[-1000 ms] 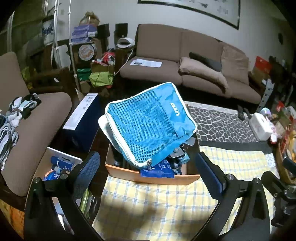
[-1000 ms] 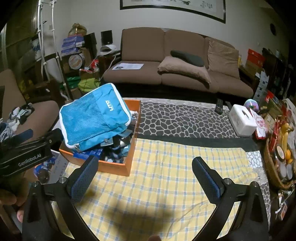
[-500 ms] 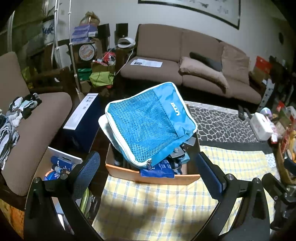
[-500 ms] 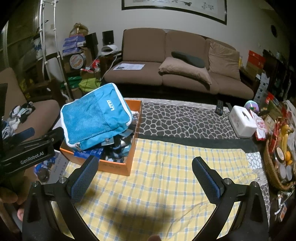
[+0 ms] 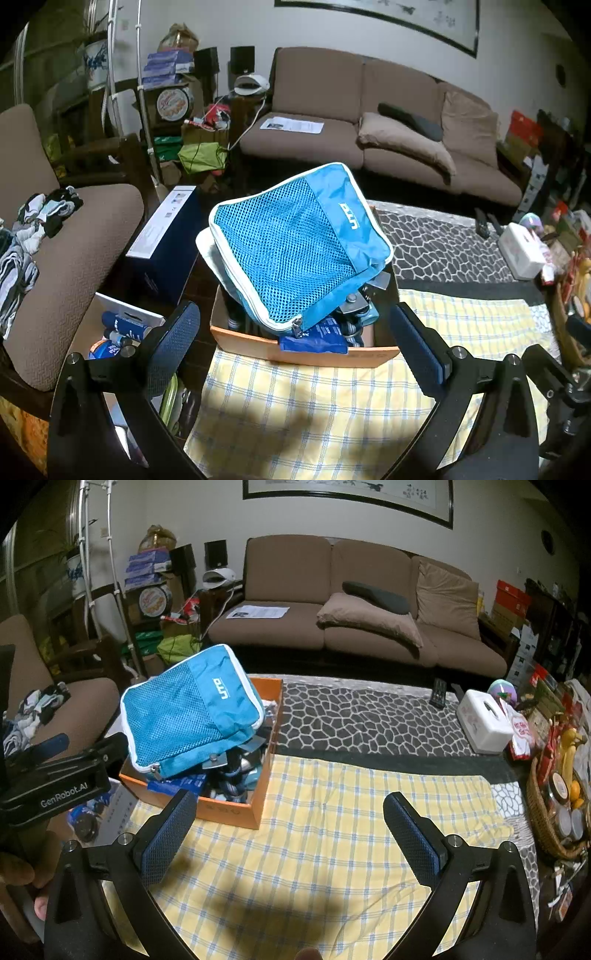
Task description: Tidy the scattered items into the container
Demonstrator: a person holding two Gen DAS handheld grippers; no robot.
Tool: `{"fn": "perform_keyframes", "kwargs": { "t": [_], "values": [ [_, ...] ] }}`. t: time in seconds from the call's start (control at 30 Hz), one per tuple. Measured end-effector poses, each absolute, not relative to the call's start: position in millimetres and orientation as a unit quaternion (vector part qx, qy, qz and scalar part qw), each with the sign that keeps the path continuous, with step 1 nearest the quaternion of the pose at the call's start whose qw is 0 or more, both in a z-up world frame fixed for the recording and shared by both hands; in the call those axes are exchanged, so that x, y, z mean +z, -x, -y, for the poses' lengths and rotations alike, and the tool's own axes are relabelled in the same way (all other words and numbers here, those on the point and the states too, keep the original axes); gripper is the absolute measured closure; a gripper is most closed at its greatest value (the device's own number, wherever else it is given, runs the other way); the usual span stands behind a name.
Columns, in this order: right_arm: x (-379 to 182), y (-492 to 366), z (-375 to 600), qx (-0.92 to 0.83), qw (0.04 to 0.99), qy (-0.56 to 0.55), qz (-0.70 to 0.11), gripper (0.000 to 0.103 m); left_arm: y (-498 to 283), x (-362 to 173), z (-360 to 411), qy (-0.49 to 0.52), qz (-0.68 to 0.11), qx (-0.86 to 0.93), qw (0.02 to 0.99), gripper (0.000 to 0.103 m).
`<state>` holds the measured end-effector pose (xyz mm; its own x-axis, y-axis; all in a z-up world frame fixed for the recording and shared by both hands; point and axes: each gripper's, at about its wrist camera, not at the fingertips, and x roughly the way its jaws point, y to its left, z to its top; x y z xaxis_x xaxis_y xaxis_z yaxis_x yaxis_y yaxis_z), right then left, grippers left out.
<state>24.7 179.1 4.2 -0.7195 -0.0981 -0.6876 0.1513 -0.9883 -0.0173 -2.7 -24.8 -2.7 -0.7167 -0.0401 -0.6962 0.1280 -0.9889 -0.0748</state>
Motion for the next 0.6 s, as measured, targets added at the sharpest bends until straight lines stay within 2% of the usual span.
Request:
{"fn": "perform_keyframes", "kwargs": {
  "t": [0.6],
  "values": [
    [5.4, -24.5, -180.6, -0.926, 0.066, -0.370, -0.034, 0.001, 3.7, -0.9, 22.9, -0.371, -0.057, -0.926, 0.046, 0.001]
  ]
}}
